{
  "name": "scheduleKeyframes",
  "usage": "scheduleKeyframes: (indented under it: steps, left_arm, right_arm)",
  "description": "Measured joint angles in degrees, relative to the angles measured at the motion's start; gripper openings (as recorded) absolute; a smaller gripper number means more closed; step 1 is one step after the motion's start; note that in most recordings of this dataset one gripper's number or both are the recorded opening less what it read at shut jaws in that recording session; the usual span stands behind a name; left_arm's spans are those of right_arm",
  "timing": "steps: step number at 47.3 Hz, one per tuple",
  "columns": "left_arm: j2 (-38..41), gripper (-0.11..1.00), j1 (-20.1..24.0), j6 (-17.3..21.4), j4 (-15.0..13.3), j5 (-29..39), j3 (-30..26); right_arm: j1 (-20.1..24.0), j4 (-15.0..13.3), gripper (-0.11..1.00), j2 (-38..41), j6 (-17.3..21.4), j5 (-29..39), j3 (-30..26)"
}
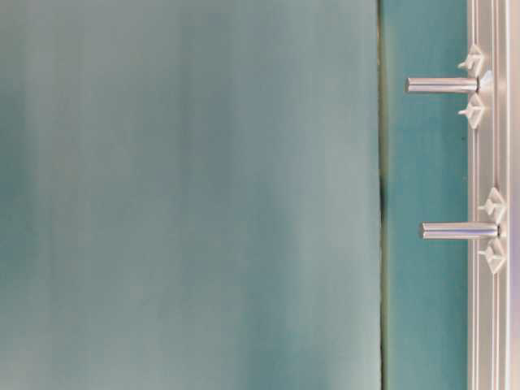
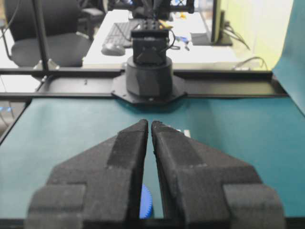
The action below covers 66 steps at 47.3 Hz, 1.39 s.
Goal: Find the location of the shaft and insert the large gear.
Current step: 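Move the left gripper toward the blue gear in front of the rail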
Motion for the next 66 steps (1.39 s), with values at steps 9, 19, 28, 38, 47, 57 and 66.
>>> scheduleKeyframes:
  steps: [9,19,28,38,47,57,66]
  left_arm:
    - [1.8,0.01,-0.8,-0.5,0.5,0.4,1.4]
    - [4.0,0.01,-1.1,-0.5,0.5,2.4,1.1]
    - [6.5,0.01,-1.1,-2.2,0.5,5.7,-0.4]
    - [8.6,0.01,-1.2,-3.1,0.6,8.6,-1.5]
    - [11.0,0.01,-2.3,-3.1,0.5,11.7,-2.5]
    - [15.7,0.01,-3.7,-3.1,0.5,16.3,-4.7]
    - [20.9,0.01,-4.6,-2.9,0.6,17.8,-7.1]
  right_arm:
    - [0.0,1.8,0.06,0.6,1.1,3.3,2.2]
    - [0.0,2.2,0.01,0.1,3.7,9.2,2.5]
    - [-0.4,2.2,0.01,-0.2,3.8,11.3,2.5]
    - [-0.9,2.2,0.01,-0.2,3.9,13.8,2.5]
    - [-1.1,2.2,0.01,-0.2,4.0,16.4,2.5]
    - [-1.8,2.2,0.01,-0.2,4.0,18.4,2.5]
    - [-2.7,2.2,0.01,-0.2,4.0,19.2,2.5]
